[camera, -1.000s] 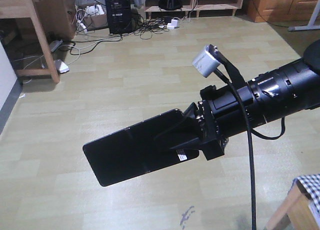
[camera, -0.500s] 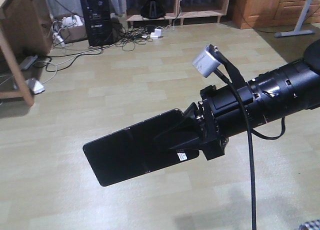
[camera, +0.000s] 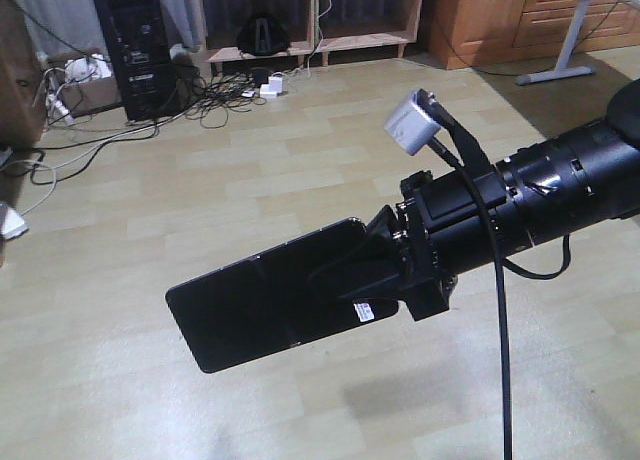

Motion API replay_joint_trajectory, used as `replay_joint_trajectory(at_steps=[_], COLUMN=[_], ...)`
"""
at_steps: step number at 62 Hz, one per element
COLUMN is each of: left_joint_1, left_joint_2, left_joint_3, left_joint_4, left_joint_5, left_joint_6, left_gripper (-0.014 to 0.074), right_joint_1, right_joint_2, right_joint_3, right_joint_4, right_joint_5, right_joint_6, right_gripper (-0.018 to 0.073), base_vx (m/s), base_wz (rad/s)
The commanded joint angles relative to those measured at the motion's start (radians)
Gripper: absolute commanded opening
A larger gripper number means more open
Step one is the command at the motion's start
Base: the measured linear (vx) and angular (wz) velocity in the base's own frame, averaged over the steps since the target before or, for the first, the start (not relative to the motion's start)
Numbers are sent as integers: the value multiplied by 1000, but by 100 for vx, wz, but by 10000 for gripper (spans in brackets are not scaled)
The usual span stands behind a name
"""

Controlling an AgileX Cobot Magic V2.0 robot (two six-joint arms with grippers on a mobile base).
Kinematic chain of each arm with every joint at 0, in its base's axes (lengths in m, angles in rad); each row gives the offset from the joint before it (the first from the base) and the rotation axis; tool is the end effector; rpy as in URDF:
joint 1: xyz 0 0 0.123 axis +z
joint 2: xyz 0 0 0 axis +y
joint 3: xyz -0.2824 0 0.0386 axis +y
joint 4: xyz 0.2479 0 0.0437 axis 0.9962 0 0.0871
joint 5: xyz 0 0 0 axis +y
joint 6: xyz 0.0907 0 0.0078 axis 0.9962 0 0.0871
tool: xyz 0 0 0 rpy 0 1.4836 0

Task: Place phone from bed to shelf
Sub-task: 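Hold the phone while the base drives to the wooden shelf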

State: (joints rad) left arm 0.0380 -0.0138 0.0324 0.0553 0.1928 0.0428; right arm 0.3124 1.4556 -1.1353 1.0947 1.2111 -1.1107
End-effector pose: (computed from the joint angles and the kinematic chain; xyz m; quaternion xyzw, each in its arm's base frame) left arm 0.0560 0.0031 0.1854 0.0186 0.7493 0.0486 0.6602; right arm 0.2403 0.1572 0.3260 -0.4414 0.7447 0.4376 0.2432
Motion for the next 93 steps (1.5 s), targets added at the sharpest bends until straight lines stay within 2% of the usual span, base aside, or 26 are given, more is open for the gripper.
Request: replay_joint_trajectory(at_steps=[1,37,93], left_joint_1=[0,0,0], left_joint_2=[-11,-11,-11], left_joint_3=[-26,-26,-26], left_joint_4=[-5,-5,-5], left_joint_5=[-71,-71,-71], left_joint_6=[-4,-4,-4], left_gripper=[1,1,1], right_joint_1=[-2,-2,-2], right_joint_2=[-43,-43,-43], right_joint_3=[-23,-23,-23], right_joint_4=[88,88,88], right_joint_5=[79,79,79], right_joint_6=[-7,-7,-7], right_gripper=[-1,-1,-1], base_vx=[44,45,47], base_wz=[-14,-14,-29])
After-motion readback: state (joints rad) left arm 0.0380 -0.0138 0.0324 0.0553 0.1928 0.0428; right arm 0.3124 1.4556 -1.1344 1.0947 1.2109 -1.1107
